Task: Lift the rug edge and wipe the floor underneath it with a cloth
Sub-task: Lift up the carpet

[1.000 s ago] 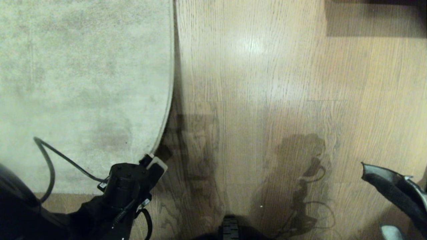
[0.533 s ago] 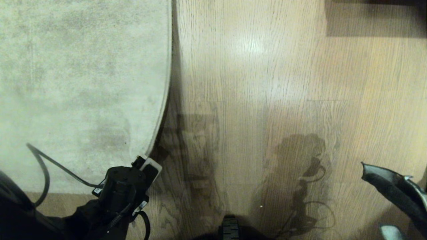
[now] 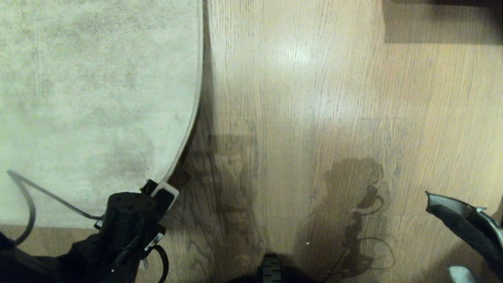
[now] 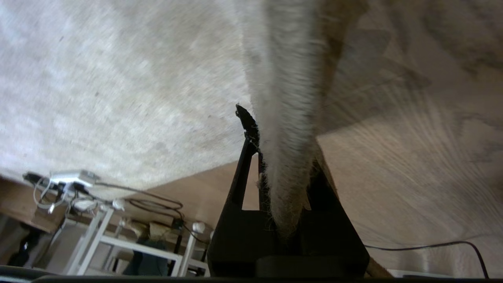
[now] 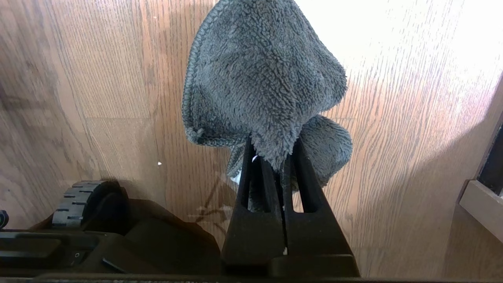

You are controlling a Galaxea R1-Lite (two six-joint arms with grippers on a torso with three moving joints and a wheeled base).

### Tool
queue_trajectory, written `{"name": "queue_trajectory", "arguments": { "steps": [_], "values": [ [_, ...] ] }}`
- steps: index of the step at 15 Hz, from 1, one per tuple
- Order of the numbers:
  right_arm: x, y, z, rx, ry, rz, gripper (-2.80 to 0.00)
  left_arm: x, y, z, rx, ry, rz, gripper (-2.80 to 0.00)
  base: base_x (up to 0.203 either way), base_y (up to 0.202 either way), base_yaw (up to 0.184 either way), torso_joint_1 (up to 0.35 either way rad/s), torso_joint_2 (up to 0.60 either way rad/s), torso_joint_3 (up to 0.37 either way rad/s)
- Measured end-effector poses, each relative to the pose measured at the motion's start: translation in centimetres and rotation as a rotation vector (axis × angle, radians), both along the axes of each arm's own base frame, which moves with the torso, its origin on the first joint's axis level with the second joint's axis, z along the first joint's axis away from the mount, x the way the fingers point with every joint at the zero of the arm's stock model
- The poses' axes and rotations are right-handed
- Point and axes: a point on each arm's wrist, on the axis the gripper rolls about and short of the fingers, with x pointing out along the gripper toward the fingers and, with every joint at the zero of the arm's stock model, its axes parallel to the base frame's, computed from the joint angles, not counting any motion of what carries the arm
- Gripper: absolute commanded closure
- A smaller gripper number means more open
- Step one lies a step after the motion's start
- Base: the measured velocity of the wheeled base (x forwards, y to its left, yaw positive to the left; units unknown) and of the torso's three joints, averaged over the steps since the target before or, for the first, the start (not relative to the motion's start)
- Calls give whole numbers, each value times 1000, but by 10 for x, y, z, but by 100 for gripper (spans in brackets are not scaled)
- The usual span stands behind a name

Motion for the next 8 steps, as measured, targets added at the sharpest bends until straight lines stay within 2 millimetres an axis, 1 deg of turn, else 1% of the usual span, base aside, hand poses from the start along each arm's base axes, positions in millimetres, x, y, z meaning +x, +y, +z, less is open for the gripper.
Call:
{"name": "queue_trajectory", "arguments": {
  "steps": [5,8],
  "values": [
    [0,0,0,0,0,1,0,2,12,6,-21,-23,41,0,0,0,0,0,0,0],
    [0,0,0,0,0,0,0,3,19,9,-53,-24,28,0,0,0,0,0,0,0]
  ]
}}
